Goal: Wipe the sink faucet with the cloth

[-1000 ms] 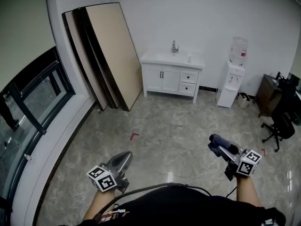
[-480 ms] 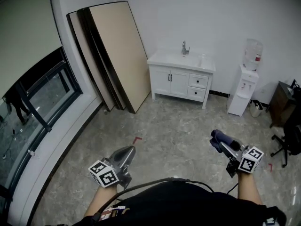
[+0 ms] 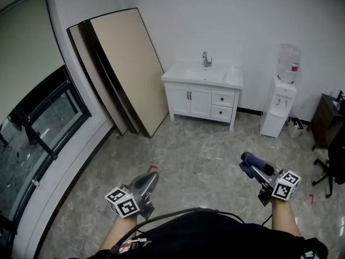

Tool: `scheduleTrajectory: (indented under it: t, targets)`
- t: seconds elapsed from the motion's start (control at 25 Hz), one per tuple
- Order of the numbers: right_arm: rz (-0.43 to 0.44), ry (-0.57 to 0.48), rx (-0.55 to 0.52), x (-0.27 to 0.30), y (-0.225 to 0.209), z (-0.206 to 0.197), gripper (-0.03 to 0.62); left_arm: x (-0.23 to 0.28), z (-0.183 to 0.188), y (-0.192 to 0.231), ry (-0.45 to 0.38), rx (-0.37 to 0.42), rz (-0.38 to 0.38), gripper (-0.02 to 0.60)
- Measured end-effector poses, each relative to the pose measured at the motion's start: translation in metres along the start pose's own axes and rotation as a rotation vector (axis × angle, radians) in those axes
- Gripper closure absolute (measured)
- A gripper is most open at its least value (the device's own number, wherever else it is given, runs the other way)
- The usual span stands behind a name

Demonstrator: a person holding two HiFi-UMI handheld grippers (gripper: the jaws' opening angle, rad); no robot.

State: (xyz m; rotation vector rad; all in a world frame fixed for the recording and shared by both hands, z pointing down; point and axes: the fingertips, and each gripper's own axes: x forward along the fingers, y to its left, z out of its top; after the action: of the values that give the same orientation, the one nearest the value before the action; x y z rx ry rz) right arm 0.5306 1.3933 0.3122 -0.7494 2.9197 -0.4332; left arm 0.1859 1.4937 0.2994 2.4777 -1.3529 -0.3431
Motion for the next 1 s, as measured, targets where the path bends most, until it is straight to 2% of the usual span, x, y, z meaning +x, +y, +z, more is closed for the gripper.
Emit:
scheduleTrajectory:
  t: [0.32,0.48,0.64,0.8,1.0]
  targets:
    - [-0.056,0.003,0.019,-0.003,-0.052,0.000,0.451,0.062,-0.007,0.024,0.035,-0.015,-0.033,0.589]
    - [-0.097,0.007,0.018,0.014,-0.068,0.003,0.451,0.083,-0.006,0.052,0.050,-0.032,-0.063,0.589]
    - [-0.131,0.006,-0.003,0.057,-0.077,0.007,0.451,0.096,0.006,0.106,0.046,-0.042,-0.086,0.589]
    - [-0.161,0.001,-0.007,0.121,-0.085,0.015,0.451,0.105,0.034,0.169,0.044,-0.048,-0.096,0.589]
    - [-0.139,-0.012,-0.032,0.223,-0.081,0.031,0.451,0.109,0.079,0.254,0.044,-0.022,-0.122,0.589]
